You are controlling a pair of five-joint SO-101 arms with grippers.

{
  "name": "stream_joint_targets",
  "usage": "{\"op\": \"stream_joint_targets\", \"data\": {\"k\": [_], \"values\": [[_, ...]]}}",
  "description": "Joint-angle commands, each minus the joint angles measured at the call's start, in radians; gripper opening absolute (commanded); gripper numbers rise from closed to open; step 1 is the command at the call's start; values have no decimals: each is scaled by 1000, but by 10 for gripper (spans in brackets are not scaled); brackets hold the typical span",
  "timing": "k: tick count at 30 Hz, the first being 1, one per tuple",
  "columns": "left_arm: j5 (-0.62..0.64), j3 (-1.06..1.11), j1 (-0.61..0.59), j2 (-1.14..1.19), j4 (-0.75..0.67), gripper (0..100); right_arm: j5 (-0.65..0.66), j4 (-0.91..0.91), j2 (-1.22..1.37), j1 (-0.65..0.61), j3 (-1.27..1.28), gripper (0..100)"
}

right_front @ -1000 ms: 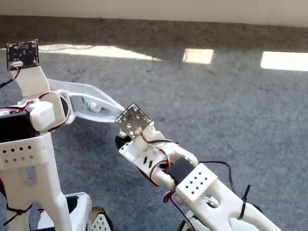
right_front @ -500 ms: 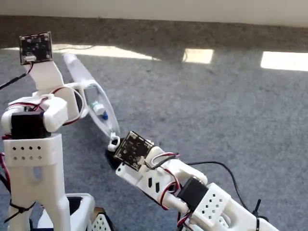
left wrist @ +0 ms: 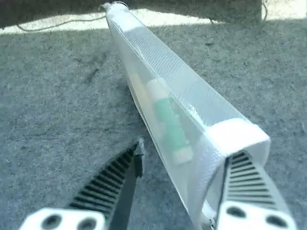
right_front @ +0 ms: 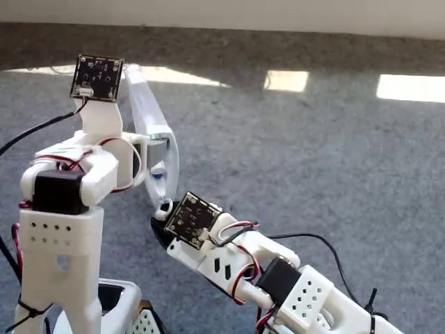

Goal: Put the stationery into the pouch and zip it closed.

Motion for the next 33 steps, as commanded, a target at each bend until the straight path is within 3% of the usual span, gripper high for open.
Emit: {"op": "stream_joint_targets", "data": {"k": [1,10,15,28,33], "values": [[-18,36,13,-90,-29,264,11,1,-30,-13,-16,5],[-41,70,-24,-114,-23,264,5,1,-30,-4,-19,5],[-74,70,-77,-116,-21,261,3,-2,-30,73,-21,5],[-84,82,-70,-306,-20,260,-2,-4,-30,93,-21,5],[-89,108,-70,-305,-20,260,-69,-5,-30,99,-48,5]]}}
